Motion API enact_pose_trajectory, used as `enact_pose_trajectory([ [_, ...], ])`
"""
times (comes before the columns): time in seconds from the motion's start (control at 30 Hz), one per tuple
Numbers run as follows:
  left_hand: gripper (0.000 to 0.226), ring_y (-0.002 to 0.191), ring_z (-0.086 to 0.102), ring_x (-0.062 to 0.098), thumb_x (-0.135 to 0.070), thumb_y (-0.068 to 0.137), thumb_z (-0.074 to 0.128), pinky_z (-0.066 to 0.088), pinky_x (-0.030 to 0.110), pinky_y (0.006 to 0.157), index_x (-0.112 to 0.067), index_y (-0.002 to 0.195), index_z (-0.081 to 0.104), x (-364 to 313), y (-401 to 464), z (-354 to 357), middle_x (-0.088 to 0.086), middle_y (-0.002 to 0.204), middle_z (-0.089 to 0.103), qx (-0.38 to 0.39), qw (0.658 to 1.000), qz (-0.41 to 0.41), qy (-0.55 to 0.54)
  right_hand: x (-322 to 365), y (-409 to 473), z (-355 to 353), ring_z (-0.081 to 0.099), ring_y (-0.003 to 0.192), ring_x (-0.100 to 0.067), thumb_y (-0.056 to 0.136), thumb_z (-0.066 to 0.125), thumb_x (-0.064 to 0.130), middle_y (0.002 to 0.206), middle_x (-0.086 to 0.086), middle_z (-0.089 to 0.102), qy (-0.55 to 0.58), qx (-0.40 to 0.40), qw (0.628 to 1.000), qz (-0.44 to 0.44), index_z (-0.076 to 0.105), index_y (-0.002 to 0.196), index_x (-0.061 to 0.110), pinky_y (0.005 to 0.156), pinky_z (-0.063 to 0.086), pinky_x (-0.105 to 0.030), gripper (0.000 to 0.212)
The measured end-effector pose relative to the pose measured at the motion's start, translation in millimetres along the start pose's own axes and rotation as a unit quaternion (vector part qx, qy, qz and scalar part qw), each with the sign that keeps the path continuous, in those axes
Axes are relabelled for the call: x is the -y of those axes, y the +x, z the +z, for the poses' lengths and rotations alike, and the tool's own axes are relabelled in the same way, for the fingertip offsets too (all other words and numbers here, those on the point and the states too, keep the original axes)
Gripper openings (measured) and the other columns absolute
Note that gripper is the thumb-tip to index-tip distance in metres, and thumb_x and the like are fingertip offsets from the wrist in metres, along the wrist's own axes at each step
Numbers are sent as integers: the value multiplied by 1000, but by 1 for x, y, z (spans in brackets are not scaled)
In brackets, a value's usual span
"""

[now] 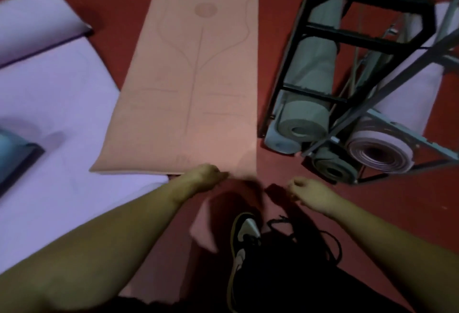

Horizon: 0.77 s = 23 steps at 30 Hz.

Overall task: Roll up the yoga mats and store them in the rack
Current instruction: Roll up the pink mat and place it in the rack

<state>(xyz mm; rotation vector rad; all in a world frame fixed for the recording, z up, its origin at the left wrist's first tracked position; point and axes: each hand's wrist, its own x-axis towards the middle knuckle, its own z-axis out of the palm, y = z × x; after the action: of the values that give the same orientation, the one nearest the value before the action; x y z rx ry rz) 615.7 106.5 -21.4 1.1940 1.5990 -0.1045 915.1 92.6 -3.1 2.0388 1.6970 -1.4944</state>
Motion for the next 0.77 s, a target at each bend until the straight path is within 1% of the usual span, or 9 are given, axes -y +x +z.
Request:
enact_pose_trajectory([
  [0.07,43,87,69,29,-46,99,52,51,32,77,-7,96,70,39,-13,-19,15,98,73,-24,997,-6,74,25,-11,11,54,66,-7,100,53,34,73,7,61,-121,77,989,-35,59,78,19,61,40,-18,27],
  [0.17,40,102,63,27,-48,98,52,45,30,83,-12,101,69,96,-26,-48,11,110,69,-65,985,-32,154,53,-3,34,61,86,-19,98,52,38,94,0,68,-261,100,957,-72,65,94,21,72,43,-28,22],
  [0.23,39,100,60,24,-51,97,51,42,29,80,-15,97,67,126,-24,-63,8,113,68,-88,980,-42,173,67,11,49,62,97,-25,97,53,36,107,-6,69,-306,110,942,-81,67,105,18,80,46,-31,24],
  [0.27,38,101,59,25,-50,97,51,41,30,79,-15,98,66,142,-20,-71,9,114,67,-101,977,-50,179,76,20,59,62,99,-27,97,53,34,110,-8,68,-321,115,936,-90,66,107,16,81,46,-31,25],
  [0.33,36,114,55,30,-42,99,50,43,33,87,-12,114,64,168,-9,-82,12,128,59,-130,969,-53,202,89,39,74,61,103,-28,96,55,33,115,-9,67,-344,109,926,-110,66,111,15,83,45,-31,26],
  [0.43,41,127,44,33,-33,98,51,41,41,98,-15,135,50,198,12,-94,11,139,44,-164,953,-52,251,97,76,99,55,114,-27,94,58,36,124,-8,59,-356,67,923,-134,60,122,14,92,42,-31,35],
  [0.6,44,130,38,27,-24,96,52,32,40,104,-26,139,43,227,55,-103,3,141,42,-196,928,-29,315,99,138,137,42,129,-26,89,63,41,136,-4,45,-352,16,923,-156,41,145,21,101,42,-35,63],
  [0.67,43,129,39,26,-25,97,51,32,39,102,-31,139,45,237,71,-105,1,138,45,-191,920,-28,341,97,159,151,42,127,-28,88,65,40,135,-4,45,-363,8,921,-145,41,143,20,97,41,-36,64],
  [0.77,38,128,43,25,-28,101,46,32,36,101,-32,139,48,249,88,-105,-1,139,50,-180,913,-44,363,92,178,168,48,119,-30,88,63,38,127,-5,50,-387,-1,910,-151,52,129,17,89,46,-38,47],
])
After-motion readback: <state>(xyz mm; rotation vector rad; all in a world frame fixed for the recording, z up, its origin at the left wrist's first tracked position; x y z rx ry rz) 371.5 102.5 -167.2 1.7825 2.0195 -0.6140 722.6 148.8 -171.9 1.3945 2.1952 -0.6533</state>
